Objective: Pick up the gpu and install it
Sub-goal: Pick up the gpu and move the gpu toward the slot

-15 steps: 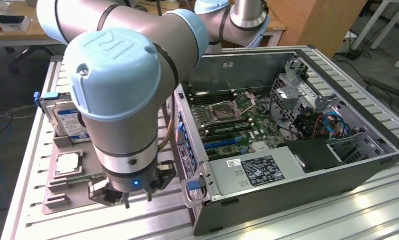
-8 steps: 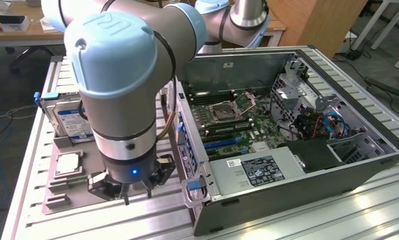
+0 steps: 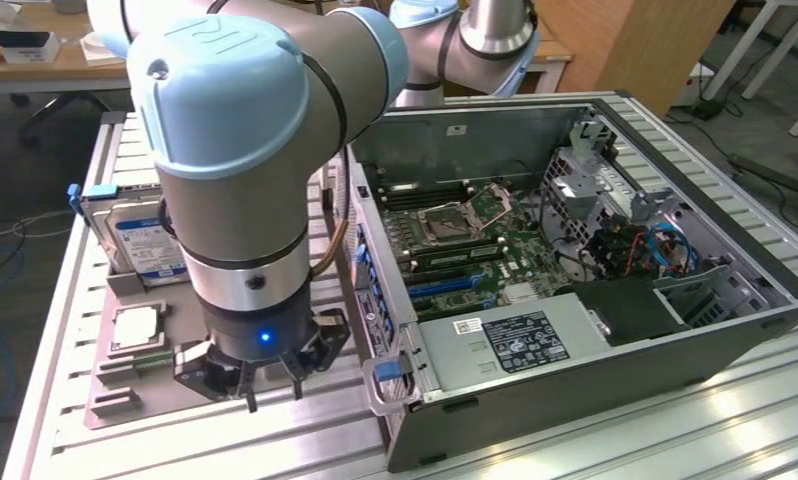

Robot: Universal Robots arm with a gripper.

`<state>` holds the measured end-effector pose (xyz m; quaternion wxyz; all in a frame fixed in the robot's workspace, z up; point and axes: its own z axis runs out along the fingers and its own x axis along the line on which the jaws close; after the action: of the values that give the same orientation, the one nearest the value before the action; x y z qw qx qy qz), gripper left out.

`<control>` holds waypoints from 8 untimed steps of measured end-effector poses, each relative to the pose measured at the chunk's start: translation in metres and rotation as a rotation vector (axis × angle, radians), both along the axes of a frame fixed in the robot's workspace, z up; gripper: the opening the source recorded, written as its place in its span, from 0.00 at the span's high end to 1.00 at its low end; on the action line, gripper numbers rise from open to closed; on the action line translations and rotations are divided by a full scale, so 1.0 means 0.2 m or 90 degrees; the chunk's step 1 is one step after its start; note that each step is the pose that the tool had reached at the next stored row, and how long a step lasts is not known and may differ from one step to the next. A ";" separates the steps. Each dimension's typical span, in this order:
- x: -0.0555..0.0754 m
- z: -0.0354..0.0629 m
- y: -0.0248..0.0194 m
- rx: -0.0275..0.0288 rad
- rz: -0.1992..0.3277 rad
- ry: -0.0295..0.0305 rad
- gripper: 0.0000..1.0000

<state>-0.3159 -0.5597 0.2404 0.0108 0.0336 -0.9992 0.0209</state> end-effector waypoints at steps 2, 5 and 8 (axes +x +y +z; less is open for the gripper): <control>0.00 0.000 0.003 -0.0002 -0.009 -0.0016 0.53; 0.00 0.000 0.013 -0.0008 -0.014 -0.0030 0.53; 0.00 0.000 0.018 -0.0025 -0.014 -0.0038 0.53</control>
<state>-0.3161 -0.5561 0.2405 0.0081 0.0223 -0.9995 0.0228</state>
